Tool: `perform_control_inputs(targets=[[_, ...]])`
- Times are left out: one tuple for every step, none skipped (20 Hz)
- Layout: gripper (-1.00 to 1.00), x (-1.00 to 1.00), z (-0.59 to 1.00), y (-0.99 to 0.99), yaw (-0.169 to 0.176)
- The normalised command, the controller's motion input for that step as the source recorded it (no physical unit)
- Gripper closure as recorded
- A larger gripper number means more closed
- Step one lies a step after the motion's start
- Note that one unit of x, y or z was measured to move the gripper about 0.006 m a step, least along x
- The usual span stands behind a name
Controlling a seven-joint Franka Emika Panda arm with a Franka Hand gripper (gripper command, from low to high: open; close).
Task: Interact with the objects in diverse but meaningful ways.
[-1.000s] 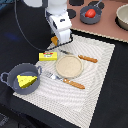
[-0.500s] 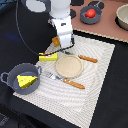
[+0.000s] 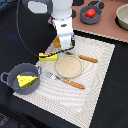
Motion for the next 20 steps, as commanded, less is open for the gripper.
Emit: perform_control_inputs(targets=[[1.0,0.35,1.0,0.61,0.0],[1.0,0.47,1.0,0.57,0.0],[1.0,0.57,1.0,0.46,0.0],[1.0,0.61,1.0,0.4,0.0],[1.0,0.67,1.0,0.2,-0.002],[1.0,0.75,1.0,0.0,-0.029],[1.0,0.77,1.0,-0.07,-0.044],[1.0,0.79,1.0,-0.27,-0.047],[1.0,0.82,1.0,-0.46,-0.043],[1.0,0.81,1.0,-0.56,-0.04],[1.0,0.79,1.0,-0.61,-0.044],[1.0,0.77,0.99,-0.66,-0.056],[1.0,0.77,0.96,-0.65,-0.059],[1.0,0.77,0.95,-0.66,-0.06],[1.0,0.77,0.93,-0.66,-0.061],[1.0,0.77,0.91,-0.67,-0.061],[1.0,0.76,0.9,-0.68,-0.061],[1.0,0.76,0.88,-0.69,-0.061],[1.0,0.74,0.79,-0.71,-0.055],[1.0,0.73,0.7,-0.73,-0.049]])
